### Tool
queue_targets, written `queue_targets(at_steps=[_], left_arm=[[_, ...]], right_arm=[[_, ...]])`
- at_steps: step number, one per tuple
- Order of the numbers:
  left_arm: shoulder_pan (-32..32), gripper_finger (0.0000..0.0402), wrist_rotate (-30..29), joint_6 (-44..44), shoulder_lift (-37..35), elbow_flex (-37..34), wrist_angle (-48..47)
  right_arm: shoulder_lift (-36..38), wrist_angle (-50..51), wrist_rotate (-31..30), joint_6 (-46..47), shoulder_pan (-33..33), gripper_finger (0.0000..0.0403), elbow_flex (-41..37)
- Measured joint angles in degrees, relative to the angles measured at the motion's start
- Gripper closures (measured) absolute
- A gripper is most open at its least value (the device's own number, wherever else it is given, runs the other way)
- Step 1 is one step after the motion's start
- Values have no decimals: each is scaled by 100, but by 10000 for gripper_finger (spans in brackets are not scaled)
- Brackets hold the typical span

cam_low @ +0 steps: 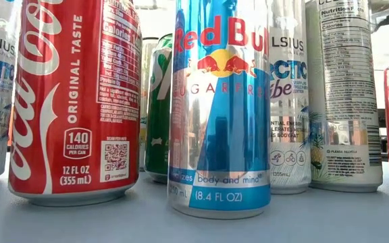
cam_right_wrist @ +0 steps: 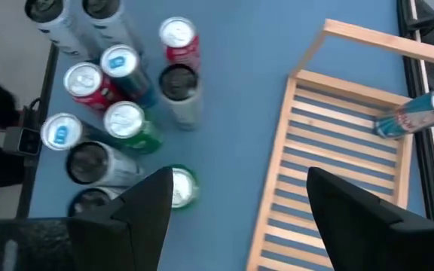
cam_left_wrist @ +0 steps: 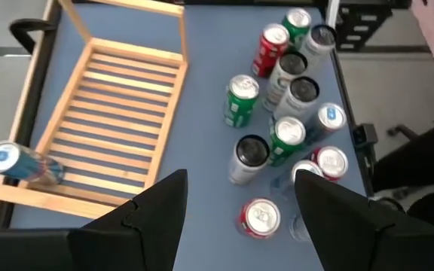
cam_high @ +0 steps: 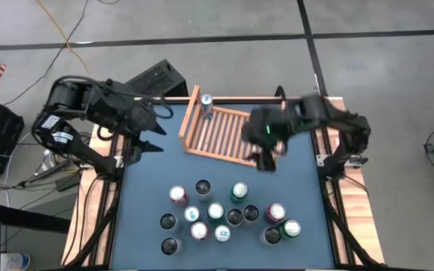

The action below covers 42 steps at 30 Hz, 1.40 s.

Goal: Place canned beverage on shelf
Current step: Put the blue soda can on the shelf

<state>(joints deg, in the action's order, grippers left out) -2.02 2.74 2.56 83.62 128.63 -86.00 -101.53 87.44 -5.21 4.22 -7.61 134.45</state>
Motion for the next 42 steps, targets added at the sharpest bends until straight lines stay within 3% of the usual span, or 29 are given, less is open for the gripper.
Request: queue_targets(at_steps=[4,10,20,24,30,33,38,42], left_arm=[[-147,168,48,-206,-5,-56,-62],[-327,168,558,-164,-37,-60,-107],[-834,168,575,8,-113,-60,-156],[-1209,168,111,-163,-252,-67,34],[-2212,168,-821,-98,-1019,-161,1320],[-2751,168,-1524,-45,-1488,-1015,1904],[-3157,168,-1844,-206,-2191,-3416,3817],[-3228,168,-2171,191,-2882,-4766,4790]], right_arm=[[-157,-170,-677,727,-847,111,-4],[-768,-1121,-866,1390,-1782,111,-8],[-2261,-2088,-893,1529,-2427,111,-11],[-2490,-2032,-995,2032,-2464,111,-11],[-2504,-2008,-992,2239,-2488,111,-11],[-2475,-1878,-991,2276,-2544,111,-8],[-2473,-1656,-982,2337,-2591,111,-8],[-2488,-1645,-984,2245,-2588,111,-8]])
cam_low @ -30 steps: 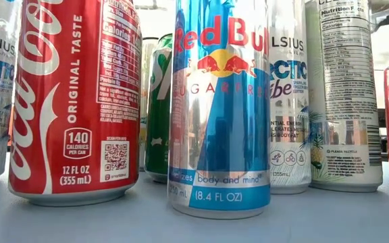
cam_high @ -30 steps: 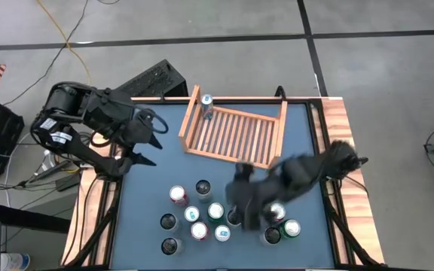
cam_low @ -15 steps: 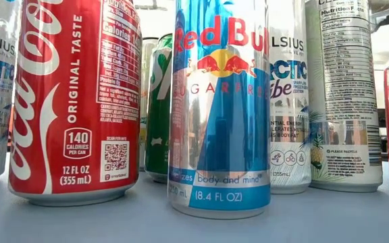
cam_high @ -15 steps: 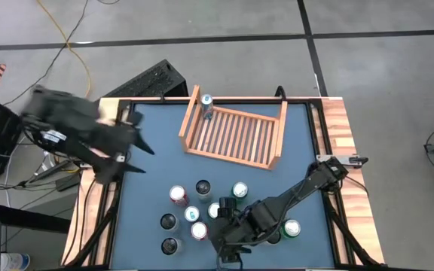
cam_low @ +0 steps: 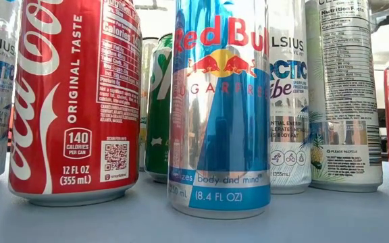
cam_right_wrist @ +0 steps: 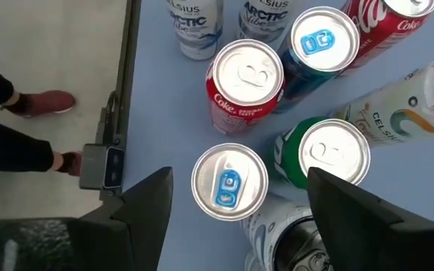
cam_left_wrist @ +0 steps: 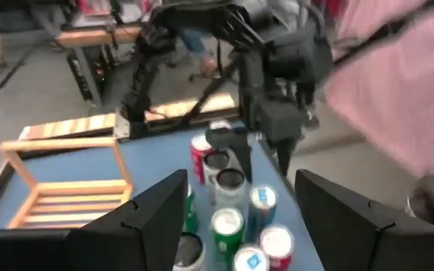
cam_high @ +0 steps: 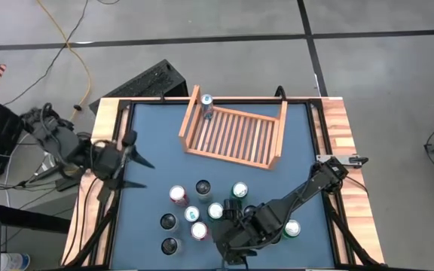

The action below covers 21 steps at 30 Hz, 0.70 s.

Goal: Place canned beverage on shelf
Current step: Put the blue soda can on the shelf

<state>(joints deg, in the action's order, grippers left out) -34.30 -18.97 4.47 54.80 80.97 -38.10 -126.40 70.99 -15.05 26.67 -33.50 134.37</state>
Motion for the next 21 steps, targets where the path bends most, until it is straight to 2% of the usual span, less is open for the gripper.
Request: queue_targets(at_steps=[5,11,15,21], left_arm=[[-99,168,-20,334,-648,-1299,1174],[-134,168,-290,546,-1352,-2258,1842],[-134,168,-338,632,-1537,-2700,2149],[-134,168,-316,634,-1542,-2883,2251]], right_arm=[[-40,-103,17,-3,22,111,-102],[-40,-163,7,173,29,111,-162],[-42,-162,-8,277,61,111,-162],[-42,-206,-17,287,131,111,-162]])
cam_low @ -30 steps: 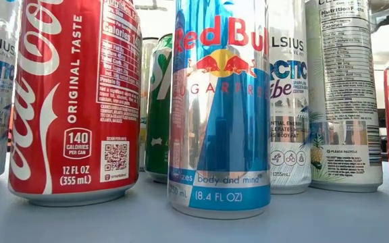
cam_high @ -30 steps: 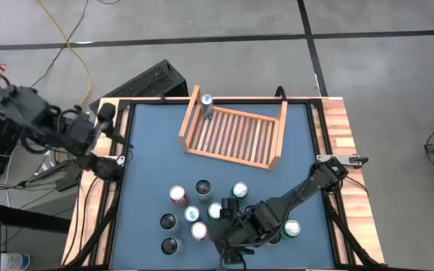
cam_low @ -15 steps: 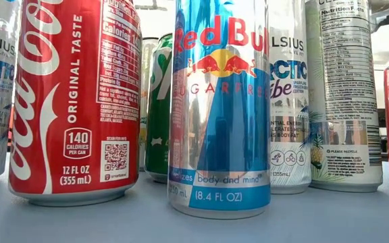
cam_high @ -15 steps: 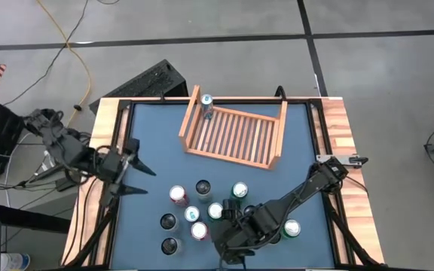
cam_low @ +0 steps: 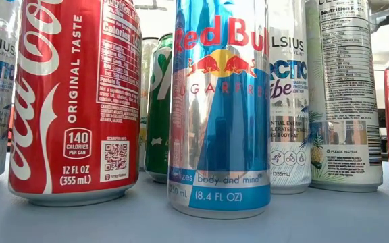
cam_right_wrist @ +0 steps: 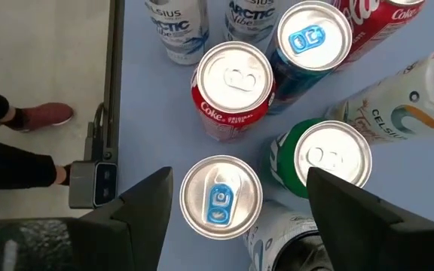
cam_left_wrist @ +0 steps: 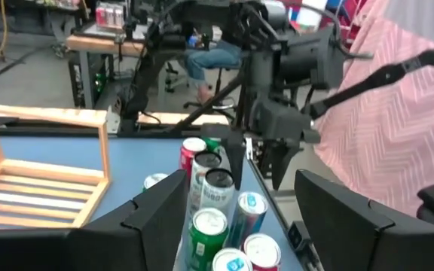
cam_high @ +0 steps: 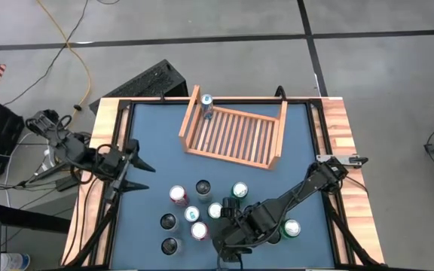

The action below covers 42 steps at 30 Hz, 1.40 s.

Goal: Place canned beverage on shelf
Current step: Put the blue soda can on the shelf

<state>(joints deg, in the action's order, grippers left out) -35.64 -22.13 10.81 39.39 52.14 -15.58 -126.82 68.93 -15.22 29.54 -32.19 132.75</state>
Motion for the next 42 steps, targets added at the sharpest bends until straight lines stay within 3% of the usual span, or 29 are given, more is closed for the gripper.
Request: queue_targets(at_steps=[11,13,18,26,31,34,42], left_arm=[[2,168,-263,363,127,-83,33],[4,168,-301,341,369,-83,161],[-2,168,296,-174,1342,-1,668],[120,168,384,-276,2617,380,1131],[219,168,343,-523,3497,1012,1319],[288,168,466,-476,4119,1547,1190],[378,168,1016,-348,5737,3599,-737]], right_arm=[[-118,-45,136,167,33,111,-8],[-105,-36,125,329,29,111,-4],[86,216,13,943,-43,111,0],[615,1274,-257,2070,-650,111,0],[859,2130,-801,2904,-1229,111,4],[903,2070,-911,3023,-1528,111,4],[925,2108,-939,3530,-2060,111,2]])
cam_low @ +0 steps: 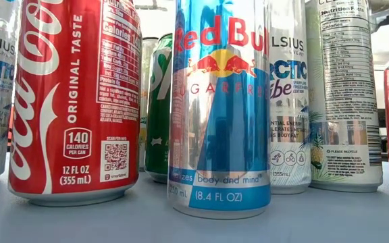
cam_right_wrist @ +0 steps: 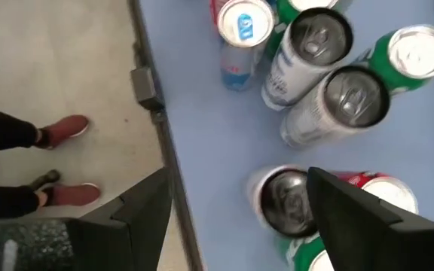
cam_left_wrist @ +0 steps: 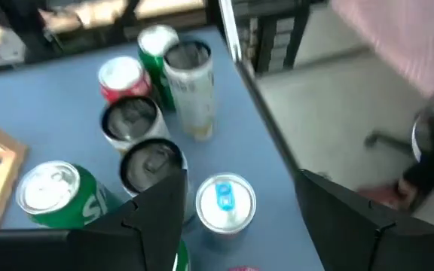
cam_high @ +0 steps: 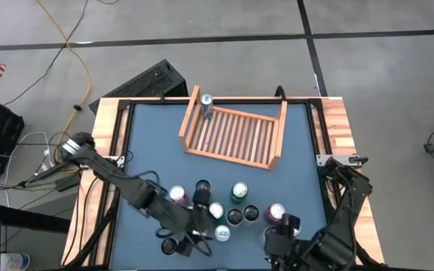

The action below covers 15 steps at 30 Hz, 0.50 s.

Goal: Place canned beverage on shelf
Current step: Put the blue soda can on the shelf

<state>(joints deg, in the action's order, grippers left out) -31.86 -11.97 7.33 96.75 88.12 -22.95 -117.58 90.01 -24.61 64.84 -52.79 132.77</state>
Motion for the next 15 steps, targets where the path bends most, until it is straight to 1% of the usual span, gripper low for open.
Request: queue_targets(at_steps=[5,8,12,15], left_arm=[[35,168,338,158,830,1133,-995],[48,168,447,179,1265,1594,-1406],[64,168,511,57,1594,1998,-1556],[114,168,555,41,1691,2049,-1647]], right_arm=[[-22,-3,-110,244,-230,111,0],[-55,1,-124,405,-308,111,2],[-87,-1,-145,501,-418,111,-7],[-81,0,-143,678,-436,111,-2]])
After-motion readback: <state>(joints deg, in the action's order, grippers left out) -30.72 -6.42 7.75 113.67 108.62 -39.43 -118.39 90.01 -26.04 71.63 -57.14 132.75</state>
